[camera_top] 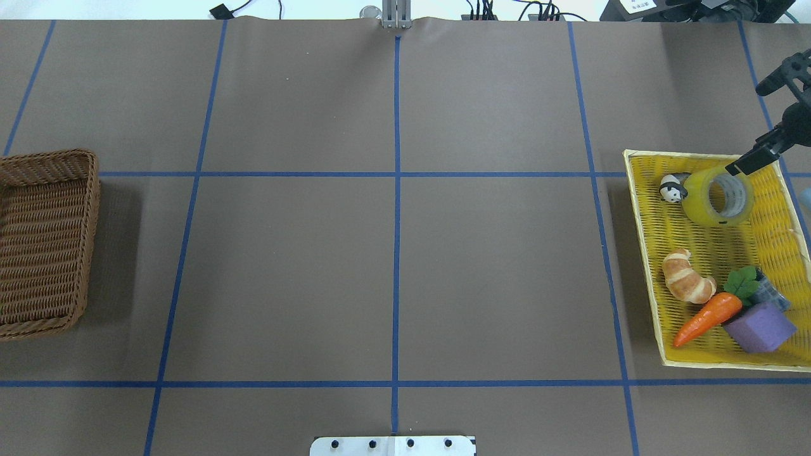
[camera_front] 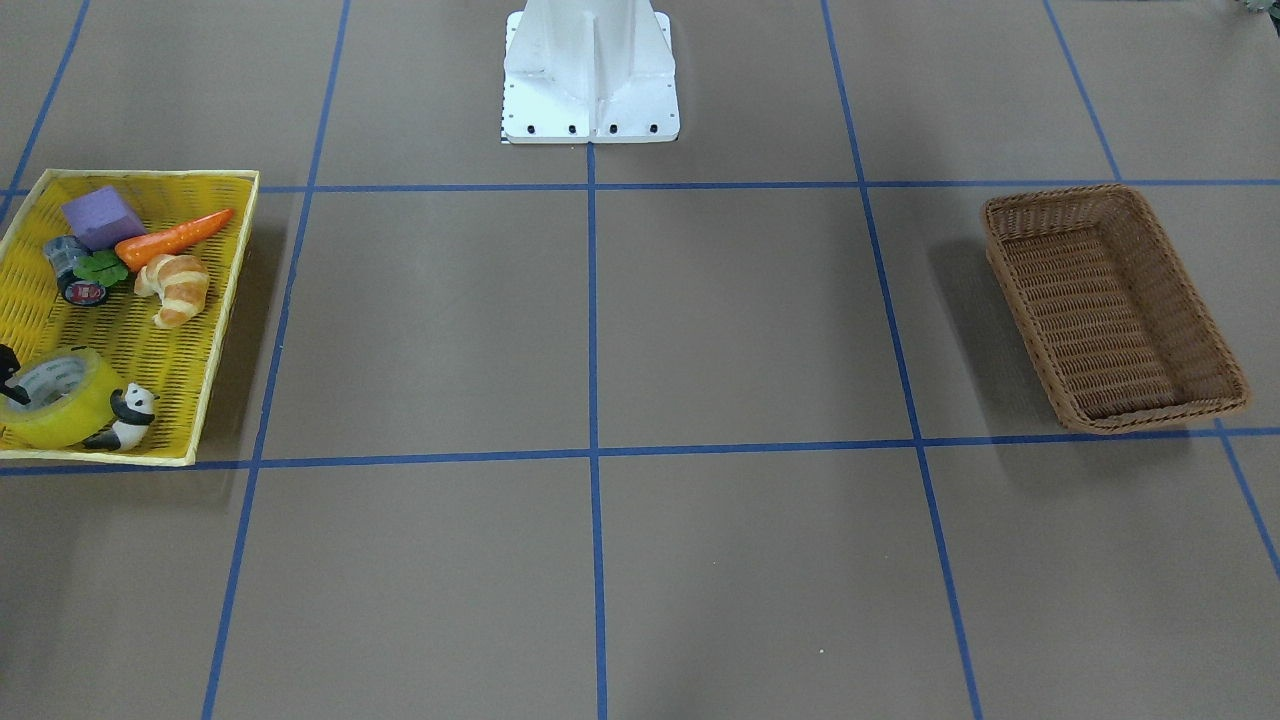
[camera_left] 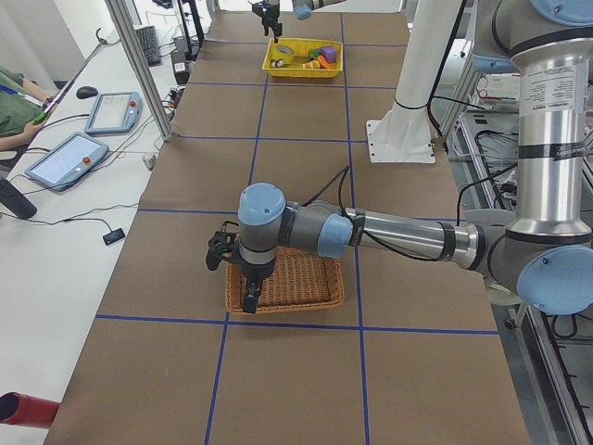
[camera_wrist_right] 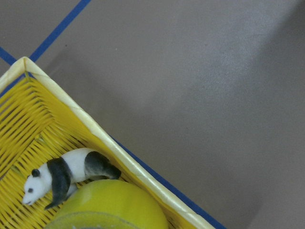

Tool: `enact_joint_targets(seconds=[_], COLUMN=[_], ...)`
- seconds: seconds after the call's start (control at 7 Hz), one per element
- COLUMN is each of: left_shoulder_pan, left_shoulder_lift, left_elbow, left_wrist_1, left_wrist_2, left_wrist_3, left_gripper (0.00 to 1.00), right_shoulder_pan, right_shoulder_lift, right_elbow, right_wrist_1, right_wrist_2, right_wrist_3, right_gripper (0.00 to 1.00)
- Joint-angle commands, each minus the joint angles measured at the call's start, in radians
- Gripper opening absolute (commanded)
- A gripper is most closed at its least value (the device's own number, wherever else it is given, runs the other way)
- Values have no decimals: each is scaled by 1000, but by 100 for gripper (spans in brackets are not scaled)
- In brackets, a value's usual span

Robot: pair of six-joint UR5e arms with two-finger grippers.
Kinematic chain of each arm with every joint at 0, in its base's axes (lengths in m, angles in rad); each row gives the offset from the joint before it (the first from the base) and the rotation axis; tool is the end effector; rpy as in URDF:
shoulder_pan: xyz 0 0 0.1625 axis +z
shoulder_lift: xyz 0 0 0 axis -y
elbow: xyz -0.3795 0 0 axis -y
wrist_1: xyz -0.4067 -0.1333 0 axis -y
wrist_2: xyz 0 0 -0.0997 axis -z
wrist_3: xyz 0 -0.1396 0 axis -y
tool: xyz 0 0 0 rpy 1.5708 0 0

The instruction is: Move tape to another basket

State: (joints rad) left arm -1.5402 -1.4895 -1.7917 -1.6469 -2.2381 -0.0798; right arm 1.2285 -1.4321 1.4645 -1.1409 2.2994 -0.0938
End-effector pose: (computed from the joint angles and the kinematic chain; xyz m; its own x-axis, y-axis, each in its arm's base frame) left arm -0.0318 -0.4940 0.5699 0.7810 0.0781 -0.6197 0.0325 0.9857 0.1652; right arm -0.1616 -0.5737 0.5739 0.5724 -0.6068 0.5515 0.3556 0.7897 0.4999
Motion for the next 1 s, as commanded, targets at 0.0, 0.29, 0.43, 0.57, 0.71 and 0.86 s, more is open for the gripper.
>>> enact_joint_targets(seconds=[0.0,0.29,0.43,0.57,0.71,0.86], left_shoulder_pan=[0,2,2,2,2,2], left_shoulder_lift=[0,-2,-2,-2,-2,-2], left_elbow=[0,2,2,3,5,3], left_wrist_1=[-1,-1,-1,-1,-1,-1], left_wrist_2=[0,0,0,0,0,0], left_wrist_3=[0,0,0,0,0,0], left_gripper=[98,98,98,98,98,98], right_shoulder_pan=[-7,-26,-35,-43,-47,-52], right_shoulder_lift=[-25,-36,-36,-37,-37,-37], right_elbow=[-3,-3,-4,-9,-12,-13], right_wrist_1=[0,-6,-7,-7,-7,-7], right_wrist_2=[3,2,2,-2,-8,-11], right_wrist_3=[-3,-6,-4,-4,-4,-3], right_gripper=[100,100,100,100,100,94])
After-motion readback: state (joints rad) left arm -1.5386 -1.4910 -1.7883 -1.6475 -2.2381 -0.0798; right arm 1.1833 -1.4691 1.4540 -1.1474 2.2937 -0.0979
